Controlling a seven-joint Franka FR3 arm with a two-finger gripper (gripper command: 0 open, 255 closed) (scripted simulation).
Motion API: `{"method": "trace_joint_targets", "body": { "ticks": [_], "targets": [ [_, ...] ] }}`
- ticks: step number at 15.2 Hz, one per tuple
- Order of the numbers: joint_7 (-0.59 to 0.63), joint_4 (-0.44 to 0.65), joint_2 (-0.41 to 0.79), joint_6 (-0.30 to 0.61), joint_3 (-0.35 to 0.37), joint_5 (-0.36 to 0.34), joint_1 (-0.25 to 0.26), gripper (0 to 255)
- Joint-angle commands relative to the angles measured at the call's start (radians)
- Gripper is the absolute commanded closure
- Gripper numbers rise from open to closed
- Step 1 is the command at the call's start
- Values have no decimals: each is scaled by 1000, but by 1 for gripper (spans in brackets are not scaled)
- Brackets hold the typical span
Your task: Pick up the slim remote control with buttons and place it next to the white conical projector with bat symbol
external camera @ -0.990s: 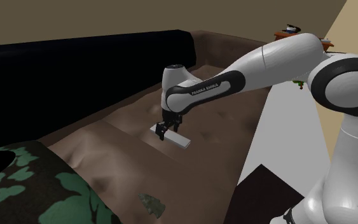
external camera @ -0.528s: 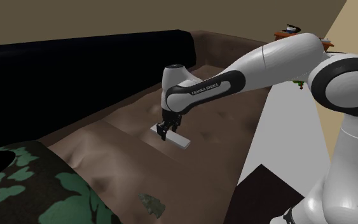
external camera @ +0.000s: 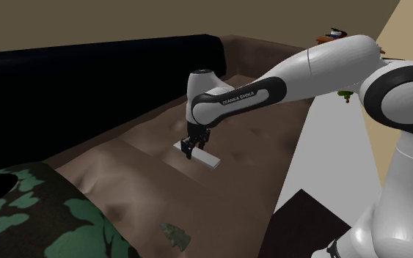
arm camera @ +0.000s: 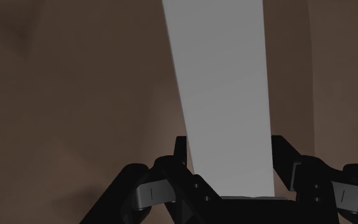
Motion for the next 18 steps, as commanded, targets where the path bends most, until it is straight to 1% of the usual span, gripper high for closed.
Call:
{"method": "trace_joint_targets", "body": {
  "ticks": [1, 18],
  "targets": [
    [-4, 9, -11, -20, 0, 3, -2, 255],
    [-13, 135, -91, -225, 6, 21, -6, 255]
  ]
}}
